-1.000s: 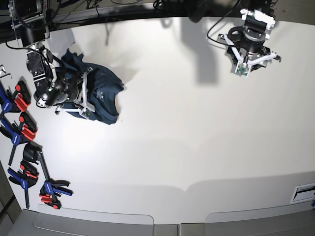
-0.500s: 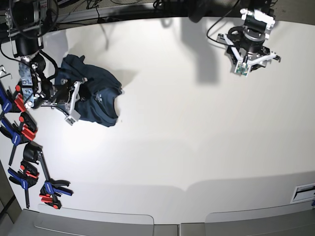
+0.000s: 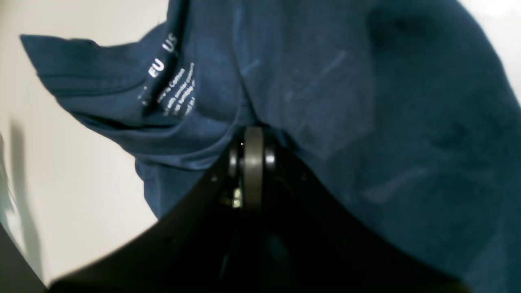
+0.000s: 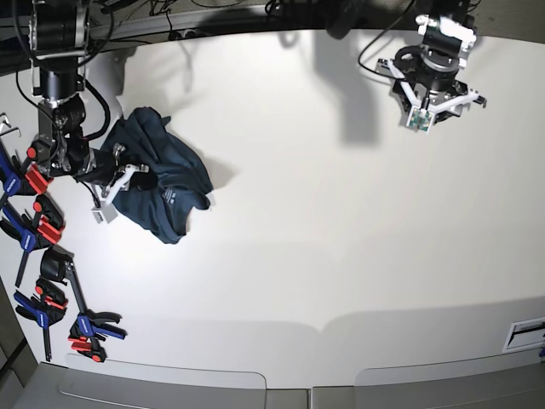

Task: Fold the T-shirt properly
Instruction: 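Grasp the folded navy shirt with the right gripper and drag it toward the clamps, then push the shirt bundle beside the clamps and open the right gripper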

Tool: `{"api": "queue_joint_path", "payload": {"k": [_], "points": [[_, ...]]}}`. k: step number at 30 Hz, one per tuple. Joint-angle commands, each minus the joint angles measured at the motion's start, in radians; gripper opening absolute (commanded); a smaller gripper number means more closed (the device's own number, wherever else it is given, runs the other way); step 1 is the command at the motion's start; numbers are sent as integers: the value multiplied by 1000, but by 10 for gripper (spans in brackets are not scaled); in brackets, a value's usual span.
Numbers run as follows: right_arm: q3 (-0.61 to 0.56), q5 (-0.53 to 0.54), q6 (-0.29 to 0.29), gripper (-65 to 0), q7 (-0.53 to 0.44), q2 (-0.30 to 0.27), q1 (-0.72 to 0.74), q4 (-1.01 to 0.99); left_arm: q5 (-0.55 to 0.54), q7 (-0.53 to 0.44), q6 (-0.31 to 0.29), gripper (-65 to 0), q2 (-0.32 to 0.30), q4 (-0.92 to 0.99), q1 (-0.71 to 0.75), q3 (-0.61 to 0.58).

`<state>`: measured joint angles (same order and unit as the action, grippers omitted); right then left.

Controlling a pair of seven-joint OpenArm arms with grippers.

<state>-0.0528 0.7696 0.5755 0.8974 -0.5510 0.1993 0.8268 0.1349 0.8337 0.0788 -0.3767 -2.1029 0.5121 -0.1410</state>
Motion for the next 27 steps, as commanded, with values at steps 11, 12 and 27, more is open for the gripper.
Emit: {"api": "queue_joint_path", "payload": {"k": [11,12,27], "points": [[381,-160,-132,-650,121,51,-170,-44,9,-21,8,-388,-6,-19,0,4],[412,-160,-131,-650,121,55,-184,-44,9,-21,8,-388,-6,-19,0,4],[809,-95,-124,-650,82,86,-245,-44,9,-28,8,-388,-6,-19,0,4]]}}
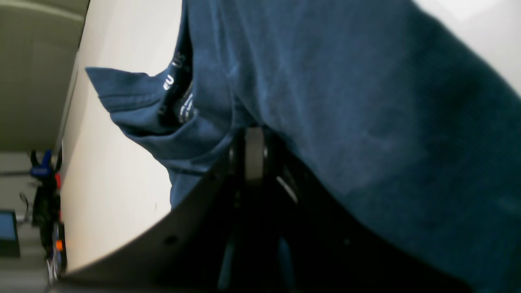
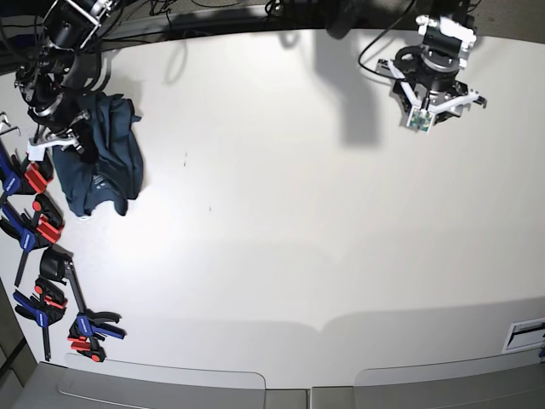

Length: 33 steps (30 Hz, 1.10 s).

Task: Fold the T-shirt properly
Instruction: 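Push the shirt bundle beside the clamps and open the right gripper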

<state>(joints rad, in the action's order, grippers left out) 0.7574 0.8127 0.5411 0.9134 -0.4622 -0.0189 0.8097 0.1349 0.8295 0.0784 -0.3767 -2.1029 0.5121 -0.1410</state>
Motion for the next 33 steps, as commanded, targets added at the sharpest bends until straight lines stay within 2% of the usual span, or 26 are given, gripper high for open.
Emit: {"api": "queue_joint_path", "payload": {"k": [1,17,23,30,33], "points": [[8,-138,-84,-650,61,-3,-22,-27,9,-24,8,-388,-6,-19,0,4],[36,-136,-76,-650,51,-3,172,-26,9,-23,8,-388,-6,-19,0,4],[36,-135,-44,-650,56,-6,218,-19,9,-23,8,-388,-6,-19,0,4],[36,-120,-37,-650,56,-31,229,41,9,-20,8,-388,-6,-19,0,4],[36,-99,9,-650,56,-34,229,97,9,-20,8,-388,-6,-19,0,4]]}}
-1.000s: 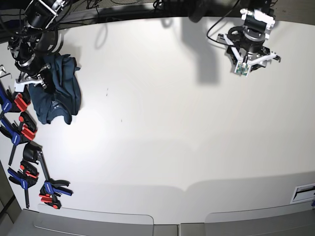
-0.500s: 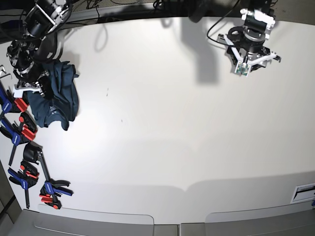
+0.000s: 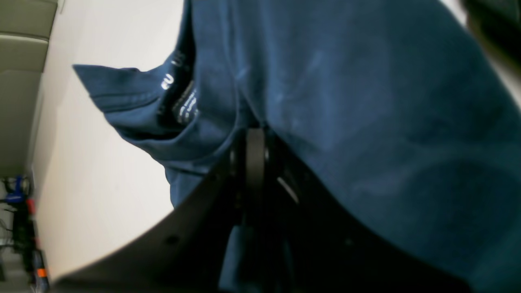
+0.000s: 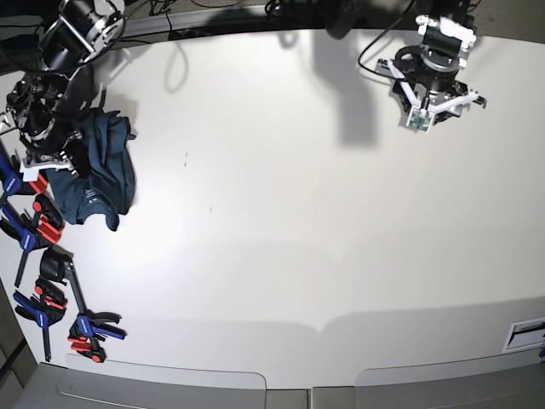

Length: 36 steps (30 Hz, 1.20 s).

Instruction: Fold the T-shirt properly

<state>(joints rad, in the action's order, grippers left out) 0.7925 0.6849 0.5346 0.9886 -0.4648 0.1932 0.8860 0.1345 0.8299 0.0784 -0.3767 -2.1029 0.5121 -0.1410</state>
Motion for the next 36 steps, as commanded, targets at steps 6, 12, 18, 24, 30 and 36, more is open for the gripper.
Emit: {"api": "queue_joint_path", "payload": {"k": [6,12,18,24,30,36], "points": [[1,190,76,-650,31,-31,17,151,9,-20,8,-388,-6,-19,0,4],[1,334,146,-650,130,-31,17,273,10,-20,8,-388,-6,-19,0,4],[1,603,163,-650,308,-31,17,366,10,-19,8,-388,-6,-19,0,4],[1,799,163,-650,408,-30,1,422,10,-20,8,-388,-6,-19,0,4],[-2,799,163,-650,408,-19,-82,511,10,-18,8,-388,-6,-19,1,4],[-2,799,163,-650,408,-6,-258,738,10,39,8,-472,-6,-19,1,4]]}}
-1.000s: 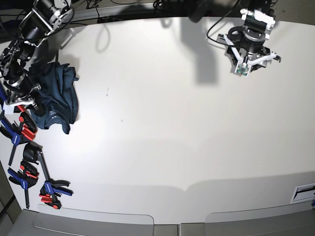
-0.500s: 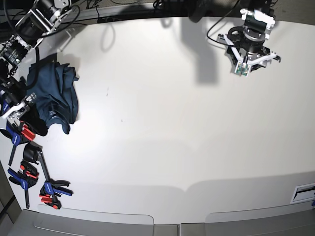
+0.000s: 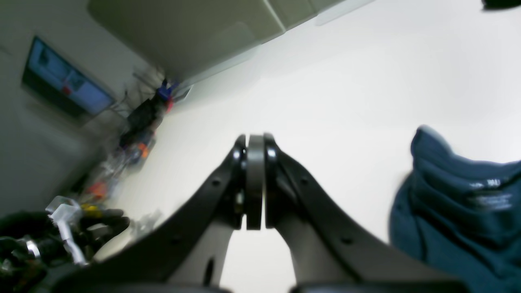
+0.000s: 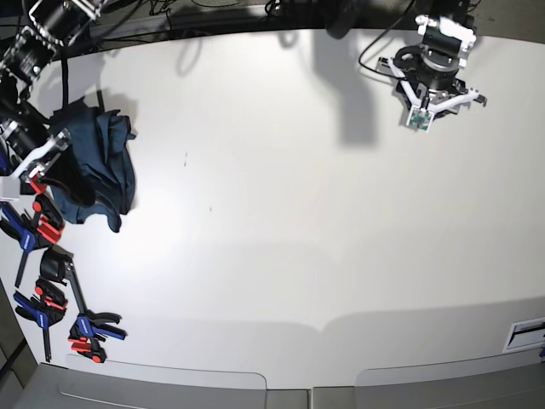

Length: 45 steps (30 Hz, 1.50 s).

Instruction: Fold the T-shirt properly

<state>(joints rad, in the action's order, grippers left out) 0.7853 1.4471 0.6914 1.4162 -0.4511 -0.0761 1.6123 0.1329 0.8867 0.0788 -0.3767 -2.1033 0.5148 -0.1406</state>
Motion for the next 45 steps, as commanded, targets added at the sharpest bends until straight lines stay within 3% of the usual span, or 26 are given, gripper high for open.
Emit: {"api": "queue_joint_path", "payload": {"k": [1,9,16,21,32,38,45], "points": [[5,36,7,-650,-20,-19,-27,57,13,-8,8,-490,-6,-19,1,3],[5,36,7,-650,-20,-19,-294,373,60,10,8,-648,-6,-77,116,3],[5,36,7,-650,-20,-20,-372,480,239,89,8,-650,-6,-242,318,3],[5,36,7,-650,-20,-20,-376,503,373,148,8,-650,-6,-253,477,3],[5,36,7,-650,-20,-19,-376,504,344,244,14,-650,-6,-253,790,3],[5,36,7,-650,-20,-19,-437,504,254,291,132,-650,-6,-253,794,3],[6,36,7,-650,-20,26,-646,504,254,345,143,-650,-5,-253,794,3]]}}
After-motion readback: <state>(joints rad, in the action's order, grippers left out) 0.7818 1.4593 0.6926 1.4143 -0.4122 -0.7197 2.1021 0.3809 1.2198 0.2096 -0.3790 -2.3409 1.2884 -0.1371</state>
